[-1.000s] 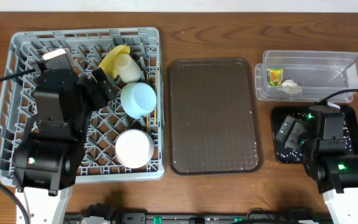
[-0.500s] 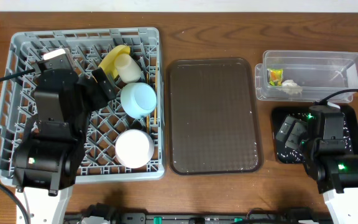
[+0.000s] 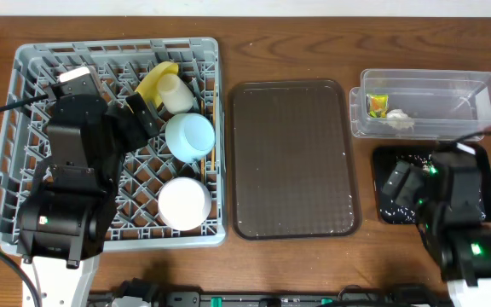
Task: Sort waste into correct bins and load items into the dishwasher rack
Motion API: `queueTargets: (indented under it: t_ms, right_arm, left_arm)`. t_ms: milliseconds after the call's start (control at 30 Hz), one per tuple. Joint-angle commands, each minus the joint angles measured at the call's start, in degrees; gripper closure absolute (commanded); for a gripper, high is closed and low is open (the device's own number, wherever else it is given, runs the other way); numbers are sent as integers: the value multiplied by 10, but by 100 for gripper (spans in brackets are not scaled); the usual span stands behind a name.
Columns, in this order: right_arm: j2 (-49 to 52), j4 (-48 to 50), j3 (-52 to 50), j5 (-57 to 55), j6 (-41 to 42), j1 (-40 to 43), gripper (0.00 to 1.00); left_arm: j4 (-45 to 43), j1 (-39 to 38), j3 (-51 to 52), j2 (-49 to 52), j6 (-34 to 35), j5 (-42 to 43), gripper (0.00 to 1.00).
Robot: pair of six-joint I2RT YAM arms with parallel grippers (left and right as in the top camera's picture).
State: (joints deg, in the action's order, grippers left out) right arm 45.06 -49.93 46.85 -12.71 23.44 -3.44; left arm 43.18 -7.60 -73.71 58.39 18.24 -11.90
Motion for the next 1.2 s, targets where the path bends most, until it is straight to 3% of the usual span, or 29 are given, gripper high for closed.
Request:
queueTargets:
  t_ms: [0, 433, 567, 867, 1167]
  right_arm:
    - [-57, -1, -2, -8, -4, 2, 1]
    - [-258, -12, -2, -21, -14, 2, 1]
    - [-306, 26, -6, -18, -37, 2, 1]
    - [-379, 323, -101, 61, -143, 2, 1]
    - [-431, 545, -261, 83, -143, 2, 1]
  left_arm:
    - [1, 3, 2, 1, 5, 6, 7]
    - [1, 3, 2, 1, 5, 6, 7]
    - [1, 3, 2, 1, 5, 6, 6]
    - [1, 3, 2, 1, 5, 6, 7]
    - [1, 3, 2, 1, 5, 6, 6]
